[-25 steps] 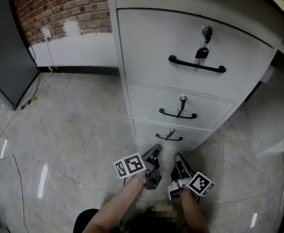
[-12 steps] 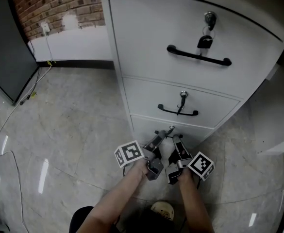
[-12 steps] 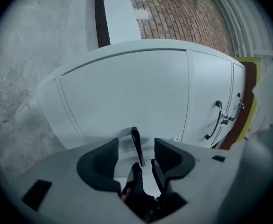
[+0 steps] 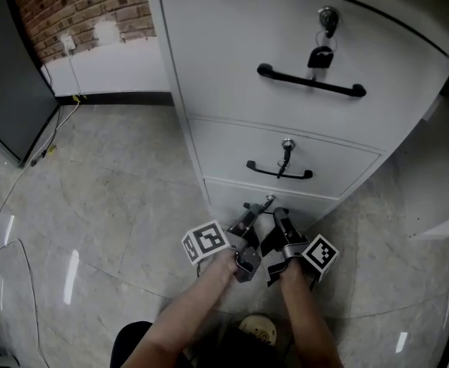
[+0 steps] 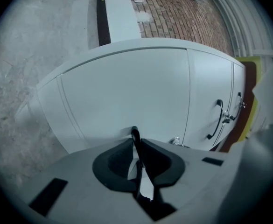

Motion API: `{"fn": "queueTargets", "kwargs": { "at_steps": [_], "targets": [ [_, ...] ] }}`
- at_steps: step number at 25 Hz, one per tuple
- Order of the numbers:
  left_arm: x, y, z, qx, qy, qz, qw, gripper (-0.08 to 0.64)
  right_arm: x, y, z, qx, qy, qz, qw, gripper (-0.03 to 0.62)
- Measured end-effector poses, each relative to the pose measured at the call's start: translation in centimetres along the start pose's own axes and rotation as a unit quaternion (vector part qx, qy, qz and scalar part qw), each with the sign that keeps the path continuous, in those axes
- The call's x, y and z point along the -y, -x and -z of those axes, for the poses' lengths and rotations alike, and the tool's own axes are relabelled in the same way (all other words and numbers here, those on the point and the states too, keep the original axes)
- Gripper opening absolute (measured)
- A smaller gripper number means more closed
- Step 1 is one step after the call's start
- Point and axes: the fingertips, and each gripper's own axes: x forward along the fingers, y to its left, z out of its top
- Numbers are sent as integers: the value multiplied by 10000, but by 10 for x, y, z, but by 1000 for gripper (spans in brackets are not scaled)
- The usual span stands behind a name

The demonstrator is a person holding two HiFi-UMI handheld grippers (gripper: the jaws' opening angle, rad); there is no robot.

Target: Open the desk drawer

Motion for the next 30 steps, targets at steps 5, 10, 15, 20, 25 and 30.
{"fn": "queueTargets", "kwargs": {
  "at_steps": [5,10,15,20,25,30],
  "targets": [
    [2,1,2,-98,-81,-24,9999,51,0,3,1,93,-85,-70,9999,38],
    [3,5,5,-78,41,-47,10000,48,-2,8,4,105,-134,-123,9998,33],
    [4,15,11,-126,25,28,9999,48,-2,18,9,155,2,-171,9997,34],
    [4,26,18,-170,68,64,9998,48,-3,29,17,200,12,-147,9997,33],
    [5,36,24,-171,108,56,9998,46,-4,38,25,223,-56,-134,9996,32],
    [6,49,30,-204,23,76,9998,46,-6,49,35,271,-65,-172,9995,32]
  ]
}}
